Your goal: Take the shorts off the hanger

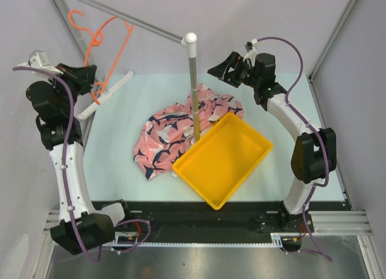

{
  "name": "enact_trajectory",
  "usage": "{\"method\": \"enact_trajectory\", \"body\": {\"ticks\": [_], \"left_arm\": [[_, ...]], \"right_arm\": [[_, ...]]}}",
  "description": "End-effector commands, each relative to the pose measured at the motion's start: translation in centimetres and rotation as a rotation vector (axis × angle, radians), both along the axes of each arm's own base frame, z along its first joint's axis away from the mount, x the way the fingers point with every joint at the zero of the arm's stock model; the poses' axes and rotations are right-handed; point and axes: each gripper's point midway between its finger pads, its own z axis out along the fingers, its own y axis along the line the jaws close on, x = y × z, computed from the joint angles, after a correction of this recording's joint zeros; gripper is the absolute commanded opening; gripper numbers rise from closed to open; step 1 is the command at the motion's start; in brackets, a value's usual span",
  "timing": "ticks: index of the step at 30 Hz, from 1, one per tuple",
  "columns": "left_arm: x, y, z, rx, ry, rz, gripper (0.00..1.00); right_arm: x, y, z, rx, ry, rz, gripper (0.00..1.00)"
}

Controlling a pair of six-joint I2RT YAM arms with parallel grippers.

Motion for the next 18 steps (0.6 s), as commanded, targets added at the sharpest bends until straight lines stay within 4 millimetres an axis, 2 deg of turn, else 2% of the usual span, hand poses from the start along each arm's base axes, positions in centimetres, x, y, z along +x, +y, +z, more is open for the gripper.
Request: {"method": "enact_trajectory", "body": {"ticks": [1, 2, 11, 18], "left_arm": [[0.1, -2.1, 5.0, 0.084, -0.159, -0.153, 0.0], [0.1, -2.3, 5.7, 0.102, -0.18, -0.164, 0.01], [0.9, -2.2, 6.7, 0.119, -0.189, -0.18, 0.0], [1.5, -2.4, 5.6, 0.095, -0.145, -0.211, 0.0]], "right_arm": [[-1.2, -0.1, 0.8, -0.016, -0.03, 0.026, 0.94], [-1.1, -0.1, 0.7, -0.015, -0.03, 0.028, 0.94], [-1.0, 0.1, 0.5, 0.002, -0.033, 0.034, 0.94], [-0.8, 0.4, 0.6, 0.018, -0.032, 0.035, 0.94]]}}
